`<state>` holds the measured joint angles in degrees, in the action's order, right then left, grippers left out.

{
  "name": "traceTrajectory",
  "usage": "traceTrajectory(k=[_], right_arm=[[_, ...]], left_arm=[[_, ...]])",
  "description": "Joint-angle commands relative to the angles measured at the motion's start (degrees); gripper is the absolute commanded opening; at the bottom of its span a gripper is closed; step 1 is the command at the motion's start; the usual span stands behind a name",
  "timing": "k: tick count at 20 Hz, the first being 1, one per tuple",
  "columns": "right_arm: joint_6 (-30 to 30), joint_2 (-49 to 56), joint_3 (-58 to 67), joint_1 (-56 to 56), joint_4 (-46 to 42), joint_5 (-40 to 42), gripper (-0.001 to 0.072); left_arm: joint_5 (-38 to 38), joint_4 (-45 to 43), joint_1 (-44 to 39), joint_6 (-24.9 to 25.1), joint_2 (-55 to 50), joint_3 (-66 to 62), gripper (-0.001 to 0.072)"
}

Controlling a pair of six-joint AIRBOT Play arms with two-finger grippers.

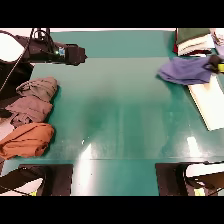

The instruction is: Fold the shirts.

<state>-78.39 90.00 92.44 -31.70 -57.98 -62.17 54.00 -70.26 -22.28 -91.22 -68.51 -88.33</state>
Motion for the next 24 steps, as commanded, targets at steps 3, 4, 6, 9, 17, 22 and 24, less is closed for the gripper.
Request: traceTrajectory(k=[3, 4, 6, 9, 17, 22, 24], right_arm=[[0.11, -0.79, 0.09, -8.09, 4.09, 1.36, 0.0017], [1.03, -1.44, 0.09, -8.07, 5.97, 2.47, 0.0017], [2.14, -4.0, 0.09, -7.1, 7.32, 5.75, 0.0017], [3.1, -7.74, 2.03, -5.95, 6.88, 6.6, 0.0017], [2.95, -11.19, 4.57, -9.81, -0.39, -5.53, 0.0017], [2.29, -16.33, -9.22, -12.72, -8.28, -6.49, 0.0017], [2.29, -19.43, -16.57, -15.15, -9.9, -6.88, 0.0018]], left_arm=[[-0.57, -0.04, -1.2, -0.33, 0.0, 0.02, 0.0024], [-0.52, -0.04, -1.18, -0.33, 0.0, 0.02, 0.0025], [-0.37, -0.07, -1.18, -0.31, 0.0, 0.02, 0.0025], [-0.37, -0.09, -1.18, -0.26, 0.0, 0.02, 0.0025], [2.05, -0.09, -1.18, -0.2, 0.0, 0.02, 0.0025], [2.69, -0.26, -1.18, 0.26, 0.0, 0.02, 0.0026], [2.69, -0.26, -1.2, 0.26, 0.0, 0.02, 0.0025]])
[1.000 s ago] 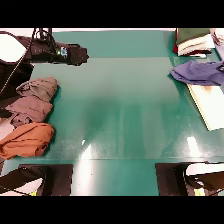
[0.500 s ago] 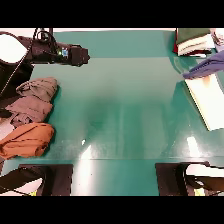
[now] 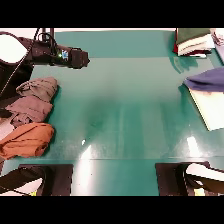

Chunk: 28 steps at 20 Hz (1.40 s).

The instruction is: Fold the shirts.

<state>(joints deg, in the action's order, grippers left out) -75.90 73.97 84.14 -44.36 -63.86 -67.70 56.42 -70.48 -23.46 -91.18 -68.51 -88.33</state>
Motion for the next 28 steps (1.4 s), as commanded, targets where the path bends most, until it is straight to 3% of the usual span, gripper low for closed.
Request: traceTrajectory(k=[1, 2, 4, 5, 8, 11, 14, 22, 24, 25, 26, 28], right_arm=[[-0.17, -4.94, -11.74, -3.91, -4.5, -1.31, 0.002], [-0.15, -6.23, -14.49, -5.2, -5.49, -1.49, 0.0065], [-0.15, -8.52, -19.17, -8.39, -7.19, -1.42, 0.0519], [-0.15, -9.29, -20.5, -9.99, -7.43, -1.51, 0.0606], [-0.2, -12.07, -21.75, -15.34, -7.82, -2.1, 0.0634], [-1.2, -15.32, -21.29, -17.68, -4.83, -1.75, 0.0631], [-1.18, -17.4, -21.4, -12.35, 6.95, -0.68, 0.063], [-1.11, -19.41, -21.38, 28.74, 9.66, 0.46, 0.0611], [-0.96, -18.27, -21.38, 38.1, 9.16, 2.91, 0.0468], [-0.96, -17.75, -21.4, 41.9, 8.09, 3.52, 0.0307], [-0.94, -17.11, -21.38, 45.57, 7.04, 3.69, 0.0056], [-0.9, -15.91, -21.38, 51.36, 5.4, 3.21, 0.0019]], left_arm=[[0.24, -0.04, 0.0, 0.24, 0.0, 0.02, 0.0025], [0.2, -0.07, 0.0, 0.42, 0.0, 0.02, 0.0026], [0.2, -0.04, 0.0, 1.51, 0.0, 0.02, 0.0026], [0.2, -0.04, -0.02, 1.64, 0.0, 0.02, 0.0026], [0.17, -0.04, 0.0, 1.64, 0.0, 0.02, 0.0026], [0.09, -0.02, -0.02, 1.64, 0.0, 0.02, 0.0026], [-0.57, 0.04, 0.0, 1.62, 0.0, 0.02, 0.0026], [-0.46, 0.55, 0.0, 1.57, 0.0, 0.0, 0.0026], [-0.46, 0.55, 0.0, 1.57, 0.0, 0.0, 0.0026], [-0.46, 0.57, 0.0, 1.57, 0.0, 0.0, 0.0026], [-0.46, 0.57, 0.0, 1.57, 0.0, 0.0, 0.0026], [-0.46, 0.57, 0.0, 1.6, 0.0, 0.0, 0.0026]])
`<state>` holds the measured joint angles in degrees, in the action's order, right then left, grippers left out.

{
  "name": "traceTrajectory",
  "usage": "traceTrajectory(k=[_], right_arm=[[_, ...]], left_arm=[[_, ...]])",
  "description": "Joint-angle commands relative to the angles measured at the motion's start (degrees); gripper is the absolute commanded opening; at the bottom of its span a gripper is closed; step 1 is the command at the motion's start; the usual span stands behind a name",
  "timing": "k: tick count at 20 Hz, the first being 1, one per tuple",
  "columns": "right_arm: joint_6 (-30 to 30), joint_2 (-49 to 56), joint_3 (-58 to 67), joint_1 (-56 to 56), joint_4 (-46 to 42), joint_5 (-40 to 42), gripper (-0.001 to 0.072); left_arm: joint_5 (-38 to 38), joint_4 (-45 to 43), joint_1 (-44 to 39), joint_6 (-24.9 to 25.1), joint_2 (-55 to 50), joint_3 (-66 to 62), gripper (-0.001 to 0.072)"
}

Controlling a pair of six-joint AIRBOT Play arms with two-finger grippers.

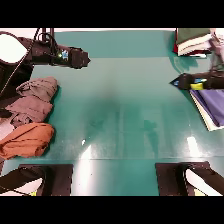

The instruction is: Fold the shirts.

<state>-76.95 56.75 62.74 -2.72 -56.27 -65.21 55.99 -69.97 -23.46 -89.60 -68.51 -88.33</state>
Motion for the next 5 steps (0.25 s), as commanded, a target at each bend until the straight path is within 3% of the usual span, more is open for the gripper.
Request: traceTrajectory(k=[1, 5], right_arm=[[0.15, 1.92, 0.02, 11.87, -2.43, 0.59, 0.0019], [0.09, 3.28, 0.02, 16.33, -2.21, 0.59, 0.0019]], left_arm=[[-0.02, 0.07, 0.0, 0.0, 0.0, 0.0, 0.0026], [-0.02, 0.09, 0.0, 0.0, 0.0, 0.0, 0.0026]])
